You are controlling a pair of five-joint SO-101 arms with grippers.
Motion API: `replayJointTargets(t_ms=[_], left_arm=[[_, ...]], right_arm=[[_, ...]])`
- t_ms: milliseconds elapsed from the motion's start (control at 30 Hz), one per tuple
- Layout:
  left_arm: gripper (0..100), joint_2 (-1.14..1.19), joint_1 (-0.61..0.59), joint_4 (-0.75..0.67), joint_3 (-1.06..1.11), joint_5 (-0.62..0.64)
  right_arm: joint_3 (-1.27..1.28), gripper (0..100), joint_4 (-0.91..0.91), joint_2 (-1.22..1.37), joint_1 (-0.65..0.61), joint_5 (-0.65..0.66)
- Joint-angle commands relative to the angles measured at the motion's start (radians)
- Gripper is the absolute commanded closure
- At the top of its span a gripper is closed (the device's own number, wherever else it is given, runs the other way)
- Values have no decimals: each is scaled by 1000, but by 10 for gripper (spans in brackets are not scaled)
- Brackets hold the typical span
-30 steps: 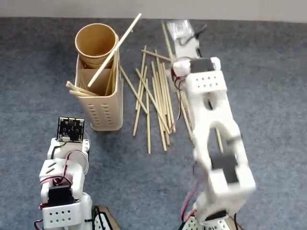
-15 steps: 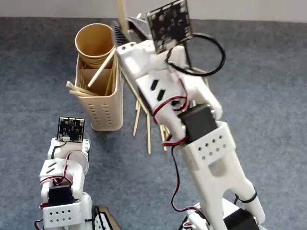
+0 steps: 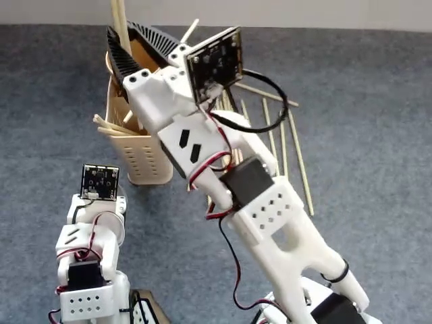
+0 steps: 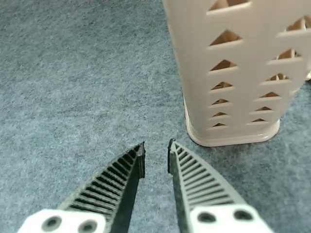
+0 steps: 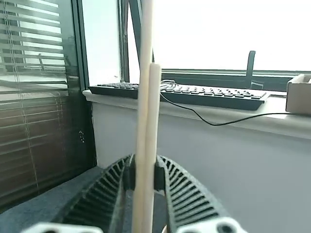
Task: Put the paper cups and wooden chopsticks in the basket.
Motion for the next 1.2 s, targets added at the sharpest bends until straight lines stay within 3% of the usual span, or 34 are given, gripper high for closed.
replayJointTargets(t_ms=[0, 133, 300, 533, 1000, 1167], left_arm=[[892, -8, 10, 5, 18, -15], [892, -8, 10, 5, 18, -15], [892, -8, 10, 5, 18, -15], [892, -8, 10, 5, 18, -15], [892, -8, 10, 5, 18, -15], [892, -8, 10, 5, 18, -15]], right_arm=[[113, 993, -150, 15, 24, -12], [255, 993, -272, 42, 45, -12], [334, 983, -283, 10, 58, -8], [354, 810, -189, -44, 74, -6], [361, 804, -182, -39, 28, -8], [433, 804, -51, -38, 22, -6]])
